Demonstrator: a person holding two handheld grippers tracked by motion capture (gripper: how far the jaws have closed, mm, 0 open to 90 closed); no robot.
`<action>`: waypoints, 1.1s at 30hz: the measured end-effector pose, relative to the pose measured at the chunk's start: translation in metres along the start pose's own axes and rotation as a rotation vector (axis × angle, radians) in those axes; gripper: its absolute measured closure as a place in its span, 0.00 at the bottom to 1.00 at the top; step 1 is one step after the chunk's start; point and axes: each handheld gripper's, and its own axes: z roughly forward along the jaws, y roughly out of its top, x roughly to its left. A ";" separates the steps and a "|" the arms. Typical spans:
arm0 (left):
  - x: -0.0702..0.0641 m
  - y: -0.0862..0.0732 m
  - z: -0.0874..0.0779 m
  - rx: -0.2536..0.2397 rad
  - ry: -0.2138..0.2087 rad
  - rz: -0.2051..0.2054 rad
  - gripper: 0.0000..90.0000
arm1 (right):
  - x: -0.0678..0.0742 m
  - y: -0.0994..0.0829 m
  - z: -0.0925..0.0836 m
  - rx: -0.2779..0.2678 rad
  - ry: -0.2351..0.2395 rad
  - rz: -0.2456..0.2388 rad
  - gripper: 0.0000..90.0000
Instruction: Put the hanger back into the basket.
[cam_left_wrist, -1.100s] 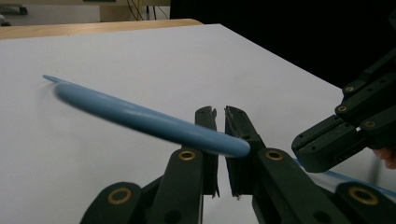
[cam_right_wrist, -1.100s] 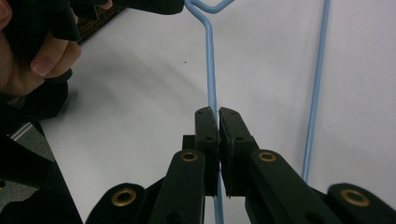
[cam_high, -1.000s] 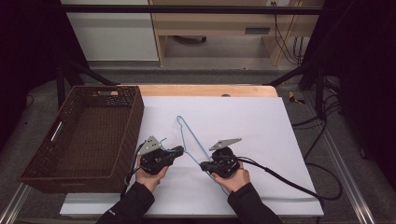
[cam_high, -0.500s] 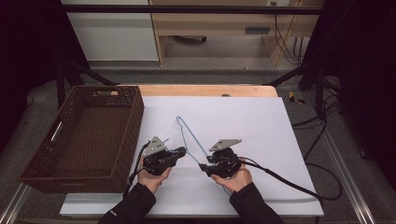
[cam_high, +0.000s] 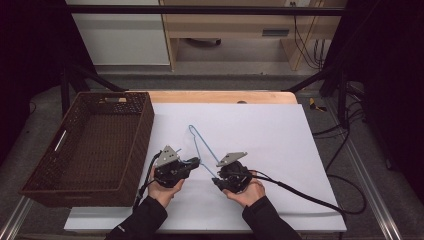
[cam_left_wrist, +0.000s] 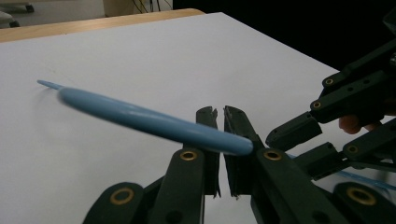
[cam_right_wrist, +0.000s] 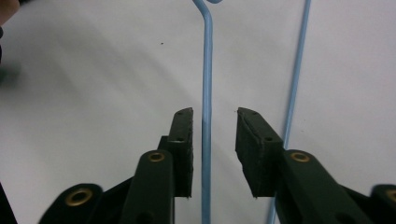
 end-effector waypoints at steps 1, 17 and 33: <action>0.000 0.000 0.000 0.001 -0.001 0.002 0.94 | 0.000 0.000 0.001 0.002 0.003 0.000 0.87; -0.001 0.002 -0.002 -0.013 -0.015 0.007 0.80 | 0.000 0.001 -0.003 0.015 0.021 0.049 0.97; -0.002 0.015 -0.034 0.018 0.040 0.149 0.29 | -0.030 0.014 -0.049 -0.056 0.107 0.006 0.98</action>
